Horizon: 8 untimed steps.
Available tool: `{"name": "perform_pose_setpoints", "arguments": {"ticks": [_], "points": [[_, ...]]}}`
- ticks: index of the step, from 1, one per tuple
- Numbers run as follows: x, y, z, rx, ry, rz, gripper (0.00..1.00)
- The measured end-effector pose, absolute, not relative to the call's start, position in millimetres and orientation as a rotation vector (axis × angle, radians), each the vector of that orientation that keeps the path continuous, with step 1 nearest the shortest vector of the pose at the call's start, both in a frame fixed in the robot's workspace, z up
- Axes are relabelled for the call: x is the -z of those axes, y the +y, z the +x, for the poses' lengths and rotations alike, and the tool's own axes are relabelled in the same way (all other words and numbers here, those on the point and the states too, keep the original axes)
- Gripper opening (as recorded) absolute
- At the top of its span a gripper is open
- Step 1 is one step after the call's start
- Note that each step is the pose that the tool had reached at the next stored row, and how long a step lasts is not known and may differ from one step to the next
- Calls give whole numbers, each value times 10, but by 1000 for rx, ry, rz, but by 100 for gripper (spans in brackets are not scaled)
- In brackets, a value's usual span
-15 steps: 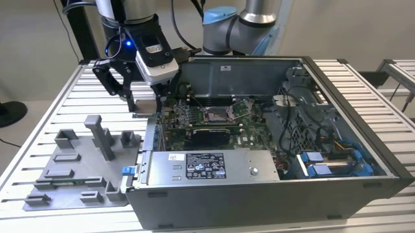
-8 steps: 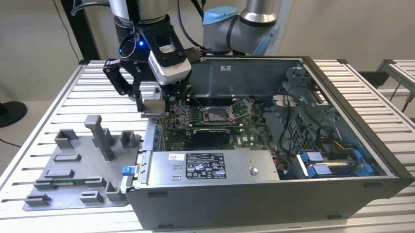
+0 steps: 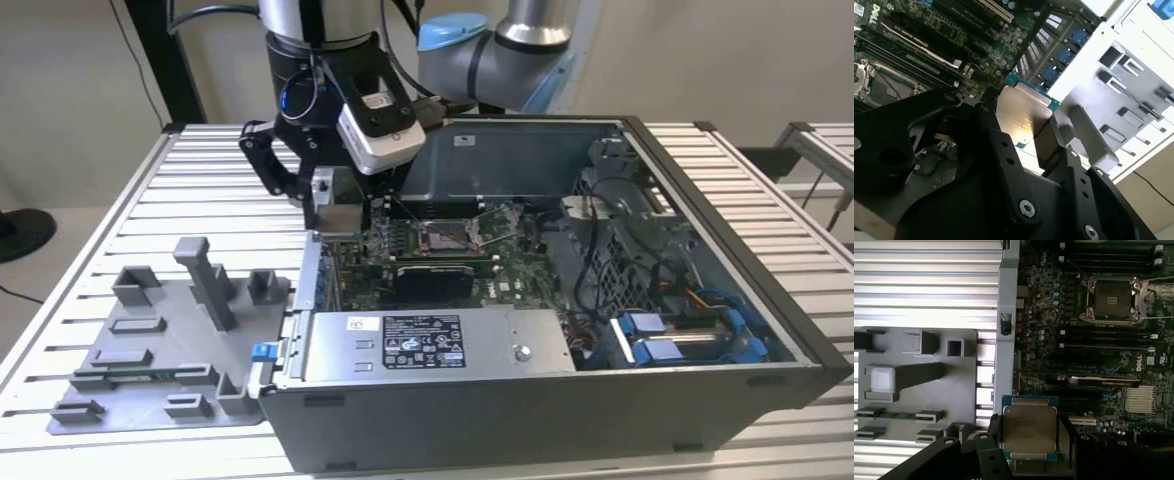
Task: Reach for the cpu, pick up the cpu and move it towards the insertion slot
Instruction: 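Pick up the cpu and move it towards the insertion slot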
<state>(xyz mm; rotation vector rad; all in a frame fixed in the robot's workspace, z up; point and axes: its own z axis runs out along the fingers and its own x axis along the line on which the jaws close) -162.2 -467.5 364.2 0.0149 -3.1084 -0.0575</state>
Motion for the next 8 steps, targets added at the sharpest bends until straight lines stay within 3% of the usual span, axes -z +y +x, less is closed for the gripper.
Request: {"name": "perform_pose_setpoints", "arguments": {"ticks": [8], "points": [[-3642,-4675,-1446,57,-3107,15,0]]}}
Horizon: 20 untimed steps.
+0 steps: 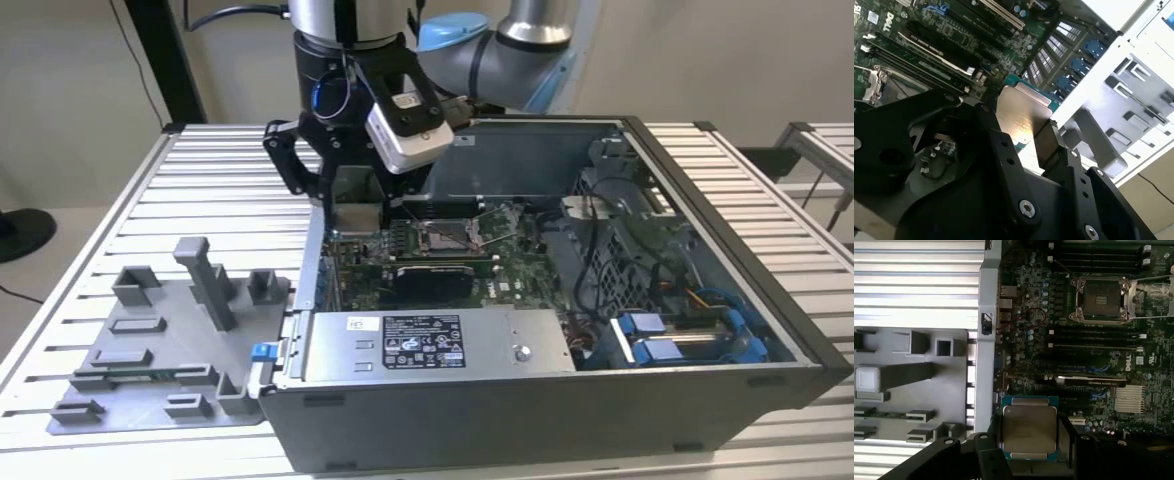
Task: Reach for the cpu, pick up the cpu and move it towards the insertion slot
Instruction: 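Pick up the cpu and move it towards the insertion slot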
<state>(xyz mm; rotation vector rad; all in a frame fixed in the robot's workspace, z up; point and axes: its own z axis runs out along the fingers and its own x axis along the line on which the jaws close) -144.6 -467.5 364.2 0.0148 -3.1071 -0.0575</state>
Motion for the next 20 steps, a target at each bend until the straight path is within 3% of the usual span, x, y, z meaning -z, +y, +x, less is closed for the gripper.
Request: {"name": "perform_pose_setpoints", "arguments": {"ticks": [20], "points": [[-3641,-4675,-1067,58,-3104,15,0]]}}
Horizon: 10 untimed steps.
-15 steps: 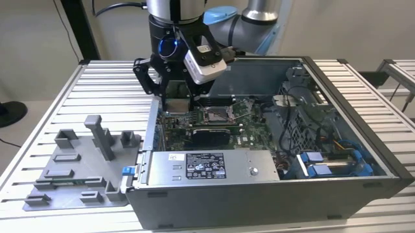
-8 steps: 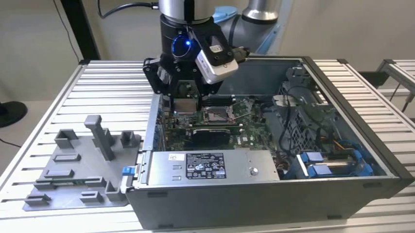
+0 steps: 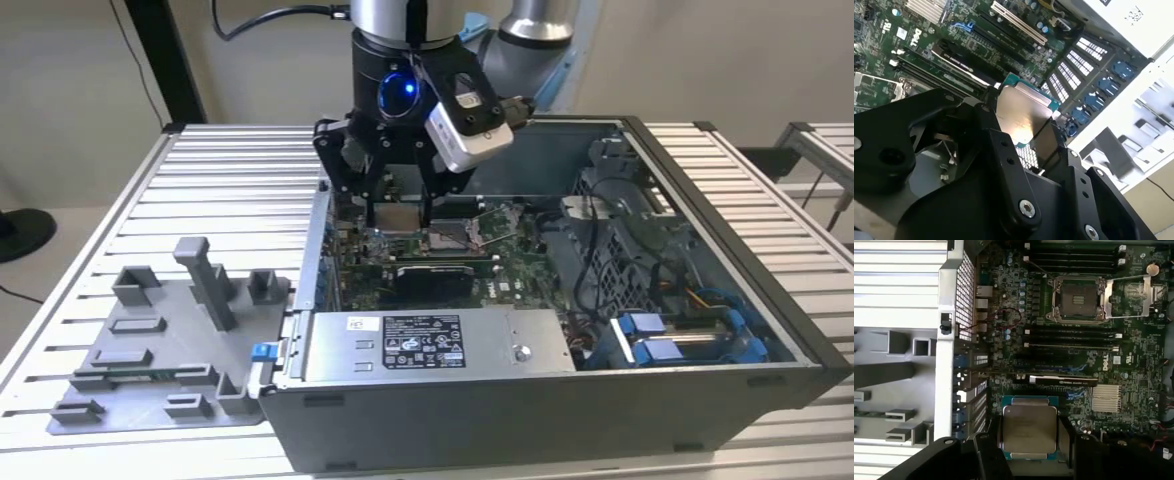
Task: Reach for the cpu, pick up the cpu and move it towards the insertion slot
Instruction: 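Pick up the cpu and move it towards the insertion slot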
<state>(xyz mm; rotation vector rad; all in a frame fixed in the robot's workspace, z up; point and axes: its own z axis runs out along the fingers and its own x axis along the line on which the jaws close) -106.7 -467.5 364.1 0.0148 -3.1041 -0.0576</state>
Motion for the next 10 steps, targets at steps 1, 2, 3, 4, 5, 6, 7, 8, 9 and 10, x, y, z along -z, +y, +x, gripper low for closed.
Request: {"name": "perform_pose_setpoints", "arguments": {"ticks": [1,2,3,4,5,6,7,8,9,10], "points": [[-3642,-4675,-1050,58,-3104,15,0],[-3642,-4675,-1034,58,-3104,15,0],[-3642,-4675,-1017,57,-3104,15,0],[-3641,-4675,-1000,58,-3104,15,0],[-3642,-4675,-982,58,-3104,15,0],[-3642,-4675,-965,58,-3103,15,0],[-3642,-4675,-948,58,-3103,15,0],[-3642,-4675,-932,57,-3103,15,0],[-3642,-4675,-917,58,-3103,15,0],[-3642,-4675,-900,57,-3103,15,0]]}}
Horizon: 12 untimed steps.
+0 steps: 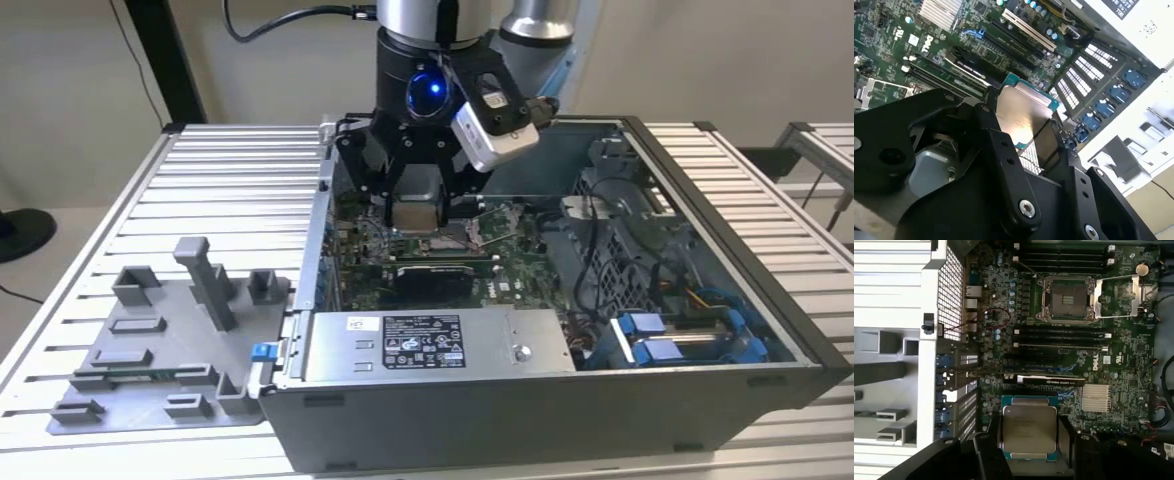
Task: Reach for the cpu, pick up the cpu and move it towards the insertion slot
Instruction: 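Pick up the cpu and move it towards the insertion slot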
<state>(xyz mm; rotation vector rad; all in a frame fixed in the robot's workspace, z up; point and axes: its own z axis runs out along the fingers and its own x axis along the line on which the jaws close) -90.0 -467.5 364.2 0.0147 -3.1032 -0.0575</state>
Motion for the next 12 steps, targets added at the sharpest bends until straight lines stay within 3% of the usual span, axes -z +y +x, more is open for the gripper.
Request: {"name": "perform_pose_setpoints", "arguments": {"ticks": [12], "points": [[-3642,-4675,-660,58,-3102,15,0]]}}
